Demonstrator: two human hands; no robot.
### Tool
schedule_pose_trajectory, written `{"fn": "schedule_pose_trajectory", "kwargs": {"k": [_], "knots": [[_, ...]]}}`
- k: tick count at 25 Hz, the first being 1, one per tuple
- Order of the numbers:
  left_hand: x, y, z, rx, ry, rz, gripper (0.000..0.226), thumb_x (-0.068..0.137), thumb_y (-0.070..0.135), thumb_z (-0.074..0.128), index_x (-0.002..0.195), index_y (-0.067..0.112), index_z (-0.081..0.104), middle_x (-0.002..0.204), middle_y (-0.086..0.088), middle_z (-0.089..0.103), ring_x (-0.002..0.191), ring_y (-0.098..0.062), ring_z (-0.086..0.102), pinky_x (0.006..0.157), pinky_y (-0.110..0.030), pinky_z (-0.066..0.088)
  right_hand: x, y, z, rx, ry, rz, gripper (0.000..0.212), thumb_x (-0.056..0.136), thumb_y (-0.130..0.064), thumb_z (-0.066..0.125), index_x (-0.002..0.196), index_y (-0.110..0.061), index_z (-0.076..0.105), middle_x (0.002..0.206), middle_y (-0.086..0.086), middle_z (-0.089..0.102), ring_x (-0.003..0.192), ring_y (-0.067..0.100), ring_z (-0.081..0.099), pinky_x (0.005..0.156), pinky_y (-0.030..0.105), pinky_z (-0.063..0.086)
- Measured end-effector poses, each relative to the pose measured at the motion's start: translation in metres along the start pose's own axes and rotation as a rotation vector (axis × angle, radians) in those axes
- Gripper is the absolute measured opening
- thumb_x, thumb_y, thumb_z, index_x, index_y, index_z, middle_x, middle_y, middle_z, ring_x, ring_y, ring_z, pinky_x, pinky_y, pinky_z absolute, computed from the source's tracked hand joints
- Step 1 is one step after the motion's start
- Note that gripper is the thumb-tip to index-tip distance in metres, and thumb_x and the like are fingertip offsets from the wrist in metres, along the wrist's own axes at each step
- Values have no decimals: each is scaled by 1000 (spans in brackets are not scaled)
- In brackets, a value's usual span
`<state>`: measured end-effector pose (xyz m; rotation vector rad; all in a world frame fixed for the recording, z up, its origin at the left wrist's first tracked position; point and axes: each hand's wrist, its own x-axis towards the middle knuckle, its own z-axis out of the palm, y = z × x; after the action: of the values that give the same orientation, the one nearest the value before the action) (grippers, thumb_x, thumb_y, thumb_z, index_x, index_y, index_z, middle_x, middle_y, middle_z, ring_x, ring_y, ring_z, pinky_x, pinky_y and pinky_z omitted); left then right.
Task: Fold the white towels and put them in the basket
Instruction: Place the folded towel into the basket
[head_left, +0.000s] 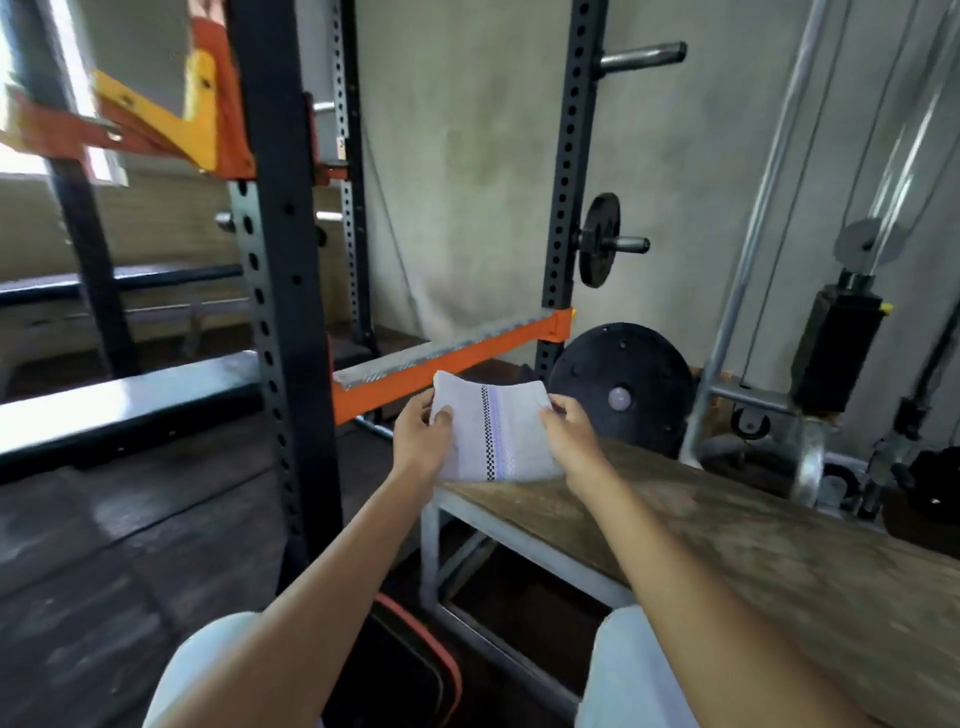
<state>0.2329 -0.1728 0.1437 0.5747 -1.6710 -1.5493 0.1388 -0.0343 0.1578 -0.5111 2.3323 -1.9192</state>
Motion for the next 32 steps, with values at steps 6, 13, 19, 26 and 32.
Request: {"fn": "schedule_pose_trajectory", "kwargs": {"k": [6,13,19,26,32], "knots": [[0,-39,-111,34,240,-103,33,92,13,51,125,16,56,109,-4,66,95,-18,62,82,-31,50,-10,20,125,52,-263,68,30,91,-16,45,119,-17,53,112,2,58,93,16,55,67,28,44],[-27,-127,-215,138,445,-338,32,88,5,47,119,13,54,105,-4,61,94,-19,59,80,-34,51,-51,83,244,-26,-562,174,26,92,-14,48,117,-15,53,107,1,57,87,13,55,62,24,44],[-77,-264,-250,168,460,-699,17,82,0,40,72,8,51,68,-3,51,62,-15,46,52,-25,36,-93,220,306,-183,-710,438,32,91,-14,49,122,-15,51,106,2,59,86,10,56,69,27,46],[-120,-380,-246,98,650,-1060,13,92,17,45,83,12,52,78,-5,54,67,-18,51,59,-30,43,-123,350,334,-316,-779,684,39,84,-13,49,123,-17,53,111,6,64,99,23,63,90,42,53],[-121,-398,-243,226,881,-1093,26,97,21,44,116,7,55,116,-16,61,108,-33,57,95,-38,46,-138,385,349,-328,-881,671,43,88,-10,51,131,-11,47,121,7,60,107,22,60,94,40,51]]}}
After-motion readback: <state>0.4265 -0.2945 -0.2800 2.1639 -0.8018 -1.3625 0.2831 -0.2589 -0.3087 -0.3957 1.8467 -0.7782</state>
